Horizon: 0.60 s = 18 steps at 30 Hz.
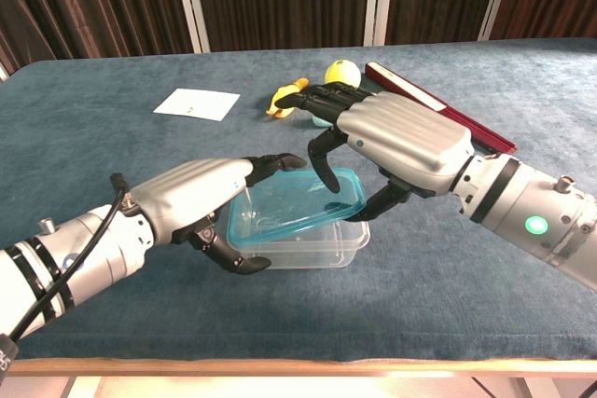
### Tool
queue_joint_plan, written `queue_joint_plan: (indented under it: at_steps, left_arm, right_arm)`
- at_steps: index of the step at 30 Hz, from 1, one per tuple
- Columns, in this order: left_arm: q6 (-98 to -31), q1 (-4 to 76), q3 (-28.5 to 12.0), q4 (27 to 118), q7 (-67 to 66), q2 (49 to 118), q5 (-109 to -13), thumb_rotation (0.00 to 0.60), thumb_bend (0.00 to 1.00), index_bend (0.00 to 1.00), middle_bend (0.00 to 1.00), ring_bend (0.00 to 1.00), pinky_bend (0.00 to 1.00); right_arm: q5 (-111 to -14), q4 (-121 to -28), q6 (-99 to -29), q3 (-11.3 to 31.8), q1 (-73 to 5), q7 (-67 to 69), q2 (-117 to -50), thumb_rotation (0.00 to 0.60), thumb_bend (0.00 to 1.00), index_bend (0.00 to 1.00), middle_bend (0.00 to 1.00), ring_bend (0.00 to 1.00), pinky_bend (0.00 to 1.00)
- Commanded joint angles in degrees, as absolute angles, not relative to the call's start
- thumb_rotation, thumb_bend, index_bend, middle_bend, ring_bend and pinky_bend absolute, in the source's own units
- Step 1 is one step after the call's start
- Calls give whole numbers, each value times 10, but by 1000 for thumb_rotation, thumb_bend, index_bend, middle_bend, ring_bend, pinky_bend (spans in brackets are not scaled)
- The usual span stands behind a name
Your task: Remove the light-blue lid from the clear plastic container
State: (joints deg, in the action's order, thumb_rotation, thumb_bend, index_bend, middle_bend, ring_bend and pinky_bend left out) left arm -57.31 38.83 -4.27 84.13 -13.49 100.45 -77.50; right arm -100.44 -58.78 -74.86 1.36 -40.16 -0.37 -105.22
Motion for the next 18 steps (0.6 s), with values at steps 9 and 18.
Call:
queue_joint_plan:
  at_steps: [9, 18]
  left_arm:
    - [-584, 385, -42, 843, -89, 1000, -799, 600, 325, 0, 540, 359, 400]
    - [-594, 382, -41, 833, -41, 1000, -821, 600, 318, 0, 35, 0, 141]
  right_arm:
    - [-998, -595, -751, 17, -400, -11, -1050, 600, 1000, 787, 185, 0, 0]
    - [-997, -591, -754, 17, -398, -15, -1056, 600, 1000, 778, 185, 0, 0]
